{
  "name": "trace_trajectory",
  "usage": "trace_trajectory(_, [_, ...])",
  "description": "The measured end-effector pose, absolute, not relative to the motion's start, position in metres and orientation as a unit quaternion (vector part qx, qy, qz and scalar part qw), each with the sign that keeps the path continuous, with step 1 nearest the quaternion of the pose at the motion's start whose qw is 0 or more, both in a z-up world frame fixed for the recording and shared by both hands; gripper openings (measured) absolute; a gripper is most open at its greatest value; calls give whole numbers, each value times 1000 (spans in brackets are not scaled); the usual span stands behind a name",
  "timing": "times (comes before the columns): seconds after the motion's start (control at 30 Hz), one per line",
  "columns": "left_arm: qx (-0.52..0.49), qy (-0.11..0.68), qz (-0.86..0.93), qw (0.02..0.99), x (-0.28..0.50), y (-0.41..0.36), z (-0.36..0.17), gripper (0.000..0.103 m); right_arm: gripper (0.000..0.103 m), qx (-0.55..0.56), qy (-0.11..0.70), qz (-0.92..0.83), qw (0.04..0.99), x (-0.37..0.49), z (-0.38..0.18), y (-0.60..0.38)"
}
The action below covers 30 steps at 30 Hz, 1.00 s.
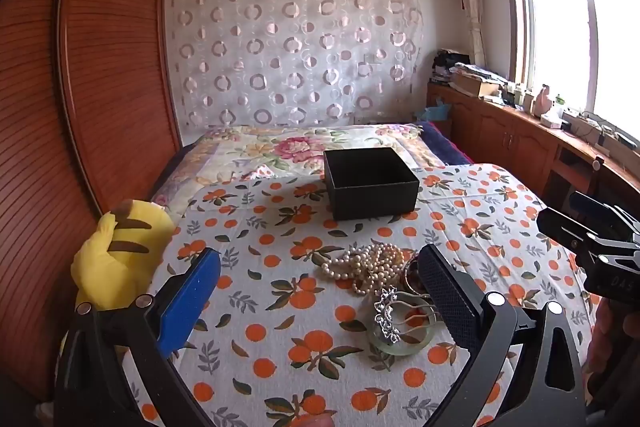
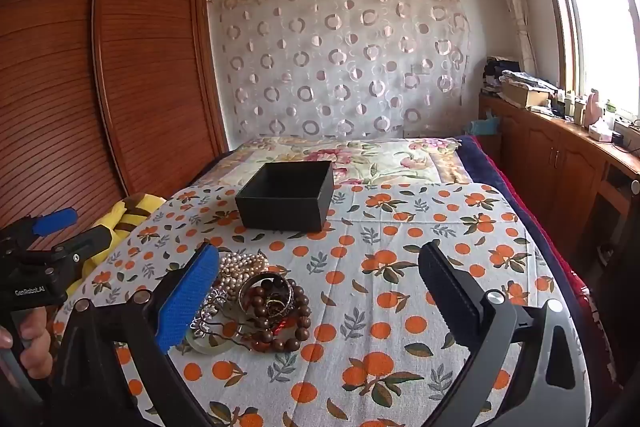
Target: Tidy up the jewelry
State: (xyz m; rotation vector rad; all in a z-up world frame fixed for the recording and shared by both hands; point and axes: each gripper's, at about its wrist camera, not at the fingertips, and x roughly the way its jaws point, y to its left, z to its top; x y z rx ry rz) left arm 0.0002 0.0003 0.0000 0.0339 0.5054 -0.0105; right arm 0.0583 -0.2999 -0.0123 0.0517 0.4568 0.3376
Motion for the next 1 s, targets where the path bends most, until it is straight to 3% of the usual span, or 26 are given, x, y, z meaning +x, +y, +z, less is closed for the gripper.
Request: trace_trajectory(1.0, [17,243,-4,970,-3,-4,6,96,100,28,230,166,958,58,-11,-299])
